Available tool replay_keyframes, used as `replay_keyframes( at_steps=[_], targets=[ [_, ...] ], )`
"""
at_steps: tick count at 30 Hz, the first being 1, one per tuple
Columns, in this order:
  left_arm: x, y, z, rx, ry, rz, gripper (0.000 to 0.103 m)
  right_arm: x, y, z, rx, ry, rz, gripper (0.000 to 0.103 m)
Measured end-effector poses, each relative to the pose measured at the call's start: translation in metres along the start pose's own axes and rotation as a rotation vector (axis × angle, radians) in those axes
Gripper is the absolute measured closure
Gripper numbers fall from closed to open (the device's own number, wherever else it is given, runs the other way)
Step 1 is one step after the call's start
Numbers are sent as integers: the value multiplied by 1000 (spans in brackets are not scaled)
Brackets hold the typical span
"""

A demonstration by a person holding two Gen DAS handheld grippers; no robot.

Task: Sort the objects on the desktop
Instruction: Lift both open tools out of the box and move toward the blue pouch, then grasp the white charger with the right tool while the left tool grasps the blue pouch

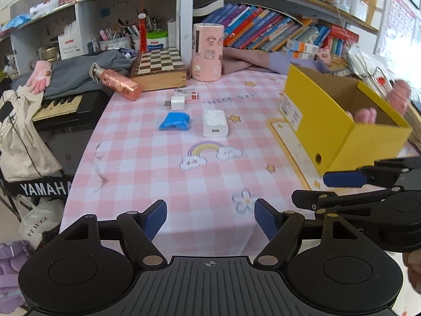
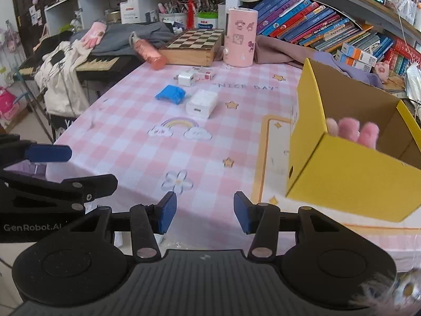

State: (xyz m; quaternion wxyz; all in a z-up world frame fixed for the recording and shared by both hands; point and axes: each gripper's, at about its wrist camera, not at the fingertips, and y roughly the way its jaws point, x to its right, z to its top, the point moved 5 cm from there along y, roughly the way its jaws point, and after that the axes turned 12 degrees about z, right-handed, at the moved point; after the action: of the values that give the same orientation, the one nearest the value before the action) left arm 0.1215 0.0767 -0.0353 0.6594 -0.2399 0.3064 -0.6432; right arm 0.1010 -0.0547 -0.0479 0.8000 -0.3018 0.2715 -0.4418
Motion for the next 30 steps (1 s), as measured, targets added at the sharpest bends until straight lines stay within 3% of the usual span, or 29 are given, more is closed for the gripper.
replay_keyframes(
  at_steps=[15, 30],
  targets=[
    [-9, 76, 67, 24, -70, 71, 28, 49, 67, 81, 75, 95, 19, 57],
    [-37, 120, 79, -54, -113, 180, 29, 57, 165, 120, -56, 88, 102, 52]
  ],
)
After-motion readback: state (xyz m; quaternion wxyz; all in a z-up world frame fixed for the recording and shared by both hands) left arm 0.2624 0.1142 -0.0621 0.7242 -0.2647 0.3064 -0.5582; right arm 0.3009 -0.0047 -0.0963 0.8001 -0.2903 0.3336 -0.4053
